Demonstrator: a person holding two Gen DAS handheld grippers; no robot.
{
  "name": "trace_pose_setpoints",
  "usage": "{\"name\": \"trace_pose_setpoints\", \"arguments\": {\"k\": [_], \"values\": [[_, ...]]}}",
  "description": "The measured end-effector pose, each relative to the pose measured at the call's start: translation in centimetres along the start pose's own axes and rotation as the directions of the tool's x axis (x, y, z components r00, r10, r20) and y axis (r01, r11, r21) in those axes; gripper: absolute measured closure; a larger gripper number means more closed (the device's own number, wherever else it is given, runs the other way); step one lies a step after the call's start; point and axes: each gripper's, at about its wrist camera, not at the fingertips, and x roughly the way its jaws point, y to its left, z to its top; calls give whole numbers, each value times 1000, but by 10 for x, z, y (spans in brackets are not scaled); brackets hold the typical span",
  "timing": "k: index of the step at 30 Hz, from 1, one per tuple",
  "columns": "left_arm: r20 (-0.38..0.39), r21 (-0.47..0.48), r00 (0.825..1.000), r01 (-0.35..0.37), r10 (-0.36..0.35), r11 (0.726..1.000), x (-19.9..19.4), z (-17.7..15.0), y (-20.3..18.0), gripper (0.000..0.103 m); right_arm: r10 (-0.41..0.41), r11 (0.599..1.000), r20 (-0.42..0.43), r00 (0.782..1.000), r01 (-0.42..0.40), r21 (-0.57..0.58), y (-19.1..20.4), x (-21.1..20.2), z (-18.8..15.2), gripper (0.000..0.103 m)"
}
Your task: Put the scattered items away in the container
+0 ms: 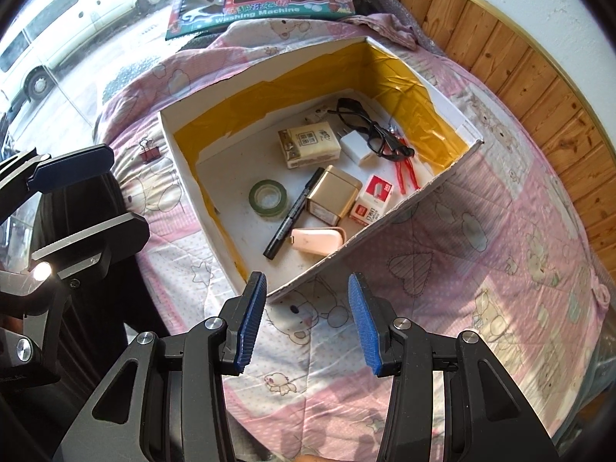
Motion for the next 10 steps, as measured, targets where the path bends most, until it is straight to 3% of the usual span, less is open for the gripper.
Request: {"name": "trace_pose_setpoints", "arguments": {"k": [10], "values": [[-5, 12, 1000, 14, -14, 1000, 0, 1, -4, 39, -4, 1000, 10, 1000, 4, 1, 4, -4, 2, 56]]}}
